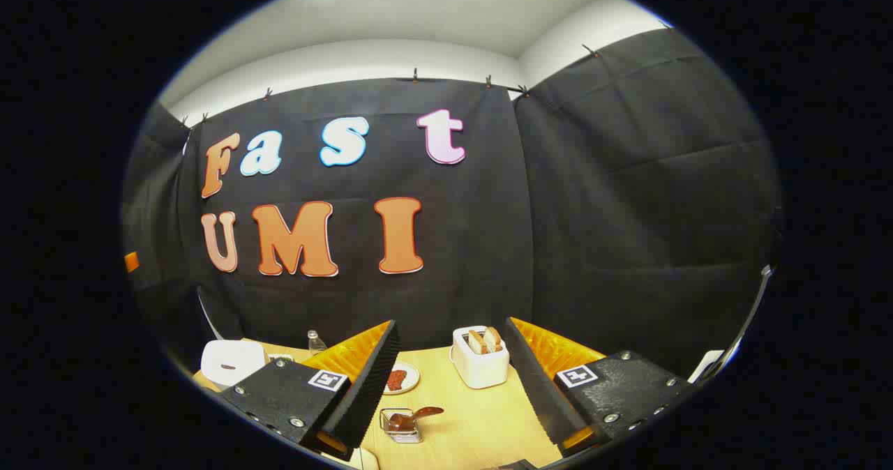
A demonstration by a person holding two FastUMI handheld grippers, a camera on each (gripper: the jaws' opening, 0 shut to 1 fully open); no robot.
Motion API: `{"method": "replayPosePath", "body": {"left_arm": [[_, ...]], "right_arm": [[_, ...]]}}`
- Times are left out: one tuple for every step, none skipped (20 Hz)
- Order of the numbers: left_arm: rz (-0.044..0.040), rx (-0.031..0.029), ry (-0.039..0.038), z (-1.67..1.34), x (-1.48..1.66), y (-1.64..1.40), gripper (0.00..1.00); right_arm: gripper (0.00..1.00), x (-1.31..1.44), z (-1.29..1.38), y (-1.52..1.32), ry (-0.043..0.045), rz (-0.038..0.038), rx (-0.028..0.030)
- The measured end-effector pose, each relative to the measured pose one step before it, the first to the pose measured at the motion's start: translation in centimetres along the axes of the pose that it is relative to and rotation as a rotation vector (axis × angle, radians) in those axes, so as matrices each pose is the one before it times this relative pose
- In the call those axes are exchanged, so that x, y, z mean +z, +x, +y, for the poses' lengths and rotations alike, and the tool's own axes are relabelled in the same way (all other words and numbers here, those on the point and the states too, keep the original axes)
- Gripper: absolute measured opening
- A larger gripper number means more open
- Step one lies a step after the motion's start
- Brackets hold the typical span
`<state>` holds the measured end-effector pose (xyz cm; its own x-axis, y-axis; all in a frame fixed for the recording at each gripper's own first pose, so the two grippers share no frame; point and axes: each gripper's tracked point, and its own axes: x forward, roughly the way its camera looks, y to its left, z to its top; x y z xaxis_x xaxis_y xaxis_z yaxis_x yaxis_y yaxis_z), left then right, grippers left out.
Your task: Close the left gripper, press the button to open the rice cooker; take a wooden spoon from the chopstick holder with the right hand, scoop a spoonful of rice and pour it into the rice cooker, then put the wooden spoon back into the chopstick holder.
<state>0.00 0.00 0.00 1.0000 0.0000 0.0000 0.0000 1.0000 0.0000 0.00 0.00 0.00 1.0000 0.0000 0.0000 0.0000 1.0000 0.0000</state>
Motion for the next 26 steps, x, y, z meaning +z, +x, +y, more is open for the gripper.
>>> {"method": "replayPosePath", "body": {"left_arm": [[0.00396, -0.00539, -0.00934, 0.46, -0.202, 0.031, 0.99], [0.00553, -0.0023, -0.00428, 0.532, -0.033, -0.072, 1.0], [0.01235, 0.00442, 0.00172, 0.588, -0.206, 0.109, 1.0], [0.01293, 0.0059, 0.00686, 0.552, -0.192, 0.017, 0.99], [0.00824, 0.00504, 0.00484, 0.419, -0.278, -0.192, 0.99], [0.00397, -0.00071, 0.00363, 0.225, -0.125, -0.209, 1.0], [0.00212, -0.00249, -0.00247, 0.195, -0.092, -0.135, 1.0], [0.00422, -0.00494, -0.00428, -0.056, -0.077, -0.124, 1.0], [0.00205, -0.00591, -0.00318, -0.015, -0.161, -0.082, 1.0], [0.00111, -0.00389, -0.00052, -0.073, -0.022, -0.072, 1.0], [-0.00129, 0.00059, 0.00043, 0.197, -0.013, -0.158, 1.0], [-0.00676, 0.00171, -0.00135, 0.101, 0.17, -0.149, 1.0], [-0.00558, 0.00069, -0.00189, -0.01, 0.25, -0.077, 1.0], [-0.00467, 0.00377, 0.00008, 0.139, 0.208, -0.105, 1.0], [-0.00111, 0.00524, 0.00248, 0.114, -0.049, -0.032, 1.0], [-0.00011, 0.00396, 0.00386, 0.106, 0.004, 0.025, 0.99], [-0.00086, -0.00005, 0.00254, -0.127, -0.018, -0.167, 0.99], [0.0001, -0.00315, 0.0032, -0.08, 0.01, -0.135, 0.99], [-0.00121, -0.00409, 0.00258, -0.16, 0.054, -0.115, 0.99], [-0.00354, -0.00326, 0.00117, -0.165, 0.114, -0.139, 0.99], [-0.00291, -0.00021, 0.00137, -0.149, 0.019, -0.152, 0.99], [0.00017, 0.0018, 0.00238, -0.028, -0.007, -0.169, 0.99], [0.00205, -0.00334, 0.00046, -0.114, -0.157, 0.117, 0.99], [0.00347, -0.00247, -0.00362, -0.085, -0.066, -0.023, 0.99], [0.01023, -0.00697, -0.00323, -0.094, -0.218, 0.059, 0.99], [0.00102, -0.00423, 0.00137, -0.158, -0.158, -0.099, 0.9]], "right_arm": [[0.94, 0.446, 0.392, -0.579, -0.00753, -0.00752, -0.00611], [0.94, 0.366, 0.582, -0.662, 0.00268, 0.00204, -0.00057], [0.94, 0.169, 0.449, -0.494, 0.00786, 0.00512, -0.00045], [0.94, 0.135, 0.481, -0.19, 0.00696, 0.0006, 0.00227], [0.94, 0.099, 0.363, -0.262, 0.00286, -0.00083, 0.00443], [0.94, 0.003, 0.156, -0.206, -0.00016, 0.0041, 0.0006], [0.93, -0.031, 0.045, -0.125, -0.00012, 0.00773, -0.00482], [0.94, 0.092, -0.025, 0.145, 0.00514, 0.00134, -0.00152], [0.94, 0.207, 0.11, -0.178, 0.0074, -0.00216, 0.00318], [0.94, 0.244, 0.182, -0.293, 0.00404, -0.00375, 0.00172], [0.94, 0.143, 0.037, -0.145, -0.00324, -0.0018, -0.00218], [0.94, 0.037, 0.126, 0.013, -0.01031, -0.00297, -0.00071], [0.94, 0.036, 0.051, -0.132, -0.01535, -0.00232, -0.00133], [0.93, -0.195, 0.084, 0.062, -0.01678, 0.00227, -0.00567], [0.93, -0.157, 0.174, 0.039, -0.01611, 0.0048, 0.00092], [0.94, -0.002, 0.12, 0.095, -0.01146, 0.00399, 0.00307], [0.94, -0.068, -0.061, 0.042, -0.00527, 0.0045, -0.00052], [0.94, -0.12, -0.069, -0.051, -0.00202, 0.00385, 0.00078], [0.94, 0.057, 0.014, -0.04, 0.00084, -0.00002, 0.00149], [0.94, 0.065, -0.024, -0.185, 0.00134, -0.0014, 0.00126], [0.94, 0.0, -0.056, -0.058, 0.00062, -0.00008, 0.00017], [0.94, -0.027, -0.056, -0.001, 0.00068, -0.00007, -0.00093], [0.94, -0.037, -0.007, -0.019, -0.00079, 0.00039, -0.00045], [0.94, -0.064, -0.002, 0.039, -0.00271, 0.0009, 0.00061], [0.94, 0.042, -0.022, 0.022, -0.00489, -0.00458, 0.00087], [0.94, -0.016, -0.02, -0.053, -0.00456, -0.00096, -0.00344]]}}
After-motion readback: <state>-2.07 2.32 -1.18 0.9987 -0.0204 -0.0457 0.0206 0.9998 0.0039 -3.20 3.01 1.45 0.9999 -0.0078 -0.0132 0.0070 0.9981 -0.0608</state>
